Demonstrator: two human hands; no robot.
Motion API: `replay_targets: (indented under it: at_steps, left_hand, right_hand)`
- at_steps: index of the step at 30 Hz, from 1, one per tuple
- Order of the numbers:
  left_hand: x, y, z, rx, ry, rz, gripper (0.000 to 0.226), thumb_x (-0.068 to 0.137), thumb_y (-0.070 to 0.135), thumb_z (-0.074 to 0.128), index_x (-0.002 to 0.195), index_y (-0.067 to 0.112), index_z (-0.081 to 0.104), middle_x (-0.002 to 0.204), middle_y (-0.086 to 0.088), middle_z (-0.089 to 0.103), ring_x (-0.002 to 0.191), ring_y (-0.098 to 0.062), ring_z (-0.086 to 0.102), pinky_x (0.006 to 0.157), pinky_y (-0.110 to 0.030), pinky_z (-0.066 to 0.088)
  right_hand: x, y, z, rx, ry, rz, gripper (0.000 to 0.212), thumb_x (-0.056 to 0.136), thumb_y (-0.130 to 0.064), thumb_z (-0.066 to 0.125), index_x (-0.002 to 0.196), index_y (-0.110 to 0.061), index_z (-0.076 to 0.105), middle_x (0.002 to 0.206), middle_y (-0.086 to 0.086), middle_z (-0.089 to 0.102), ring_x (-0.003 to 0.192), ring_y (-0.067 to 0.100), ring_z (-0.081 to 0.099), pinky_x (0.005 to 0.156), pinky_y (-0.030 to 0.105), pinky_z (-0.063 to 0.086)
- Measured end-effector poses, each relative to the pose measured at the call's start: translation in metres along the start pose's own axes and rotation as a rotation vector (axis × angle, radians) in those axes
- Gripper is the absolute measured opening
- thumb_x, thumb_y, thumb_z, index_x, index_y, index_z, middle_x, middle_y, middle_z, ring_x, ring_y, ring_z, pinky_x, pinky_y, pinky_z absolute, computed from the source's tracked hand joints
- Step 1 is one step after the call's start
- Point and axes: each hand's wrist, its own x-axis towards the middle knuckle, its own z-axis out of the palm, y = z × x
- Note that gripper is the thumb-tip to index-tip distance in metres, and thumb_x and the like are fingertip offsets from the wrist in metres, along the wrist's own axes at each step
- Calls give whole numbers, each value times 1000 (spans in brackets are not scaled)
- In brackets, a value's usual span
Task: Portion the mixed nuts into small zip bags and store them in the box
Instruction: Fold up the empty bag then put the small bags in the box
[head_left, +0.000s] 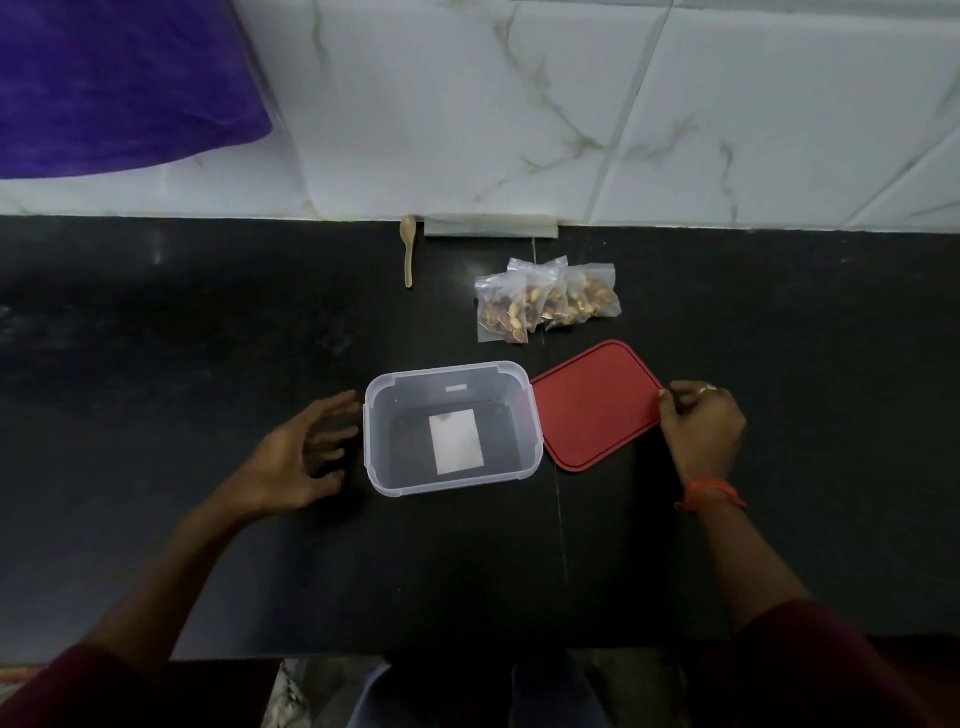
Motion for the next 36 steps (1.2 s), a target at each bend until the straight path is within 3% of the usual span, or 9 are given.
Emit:
replay_targets:
  at_steps: [3, 6, 10, 16, 20, 23, 32, 36]
  left_hand:
    - [9, 14, -17, 177, 164, 78, 78, 75, -14, 70, 132, 37, 53, 130, 7, 63, 111, -11, 65, 90, -39, 58]
    - [35, 41, -26, 282, 238, 154, 59, 82, -6, 69, 121, 36, 59, 119, 5, 67, 97, -6, 68, 88, -31, 57]
    - [84, 79, -25, 358, 194, 210, 37, 90, 5, 67, 123, 22, 63, 118, 1, 69, 103, -5, 66, 92, -29, 55]
    - [162, 122, -7, 437, 115, 284, 34, 90, 10, 69, 124, 11, 65, 122, -5, 69, 110, -14, 65, 100, -30, 51]
    - [208, 132, 1, 517, 45, 258, 48, 92, 18, 68, 138, 11, 54, 138, -8, 58, 127, -18, 55, 103, -23, 40]
    - [236, 128, 9, 544, 2, 186, 57, 94, 23, 65, 146, 10, 44, 145, -11, 51, 133, -24, 49, 110, -31, 37]
    - [282, 111, 36, 509, 107, 177, 43, 87, 19, 72, 128, 12, 62, 123, -7, 68, 110, -19, 65, 93, -24, 47]
    - [281, 116, 38, 508, 141, 194, 34, 84, 25, 75, 117, 16, 69, 113, -3, 72, 102, -16, 68, 90, -31, 54]
  right_hand:
    - [7, -23, -1, 19, 11, -61, 14, 88, -21, 70, 101, -17, 74, 100, 6, 68, 89, 21, 66, 82, 27, 46]
    - [24, -58, 9, 81, -102, -228, 16, 89, -18, 67, 104, -19, 74, 99, 0, 70, 85, 14, 67, 85, 32, 55]
    - [45, -113, 31, 53, -237, -439, 16, 88, -18, 65, 100, -19, 75, 96, 2, 72, 84, 19, 69, 81, 36, 58]
    - [77, -171, 57, -27, -326, -541, 27, 87, -13, 62, 111, -22, 73, 108, 0, 72, 98, 17, 68, 86, 30, 54]
    - [94, -183, 71, -185, -373, -563, 41, 94, -5, 53, 130, -17, 65, 129, 8, 66, 119, 29, 60, 100, 43, 50]
    - [103, -181, 80, -315, -433, -572, 49, 92, 0, 48, 139, -13, 58, 131, 15, 63, 120, 36, 57, 98, 44, 49]
    - [109, -177, 90, -335, -450, -614, 43, 94, -10, 54, 136, -16, 60, 128, 14, 64, 119, 34, 54, 101, 45, 44]
    - [107, -180, 93, -306, -437, -591, 40, 93, -20, 58, 133, -20, 62, 130, 8, 64, 120, 31, 56, 102, 45, 43]
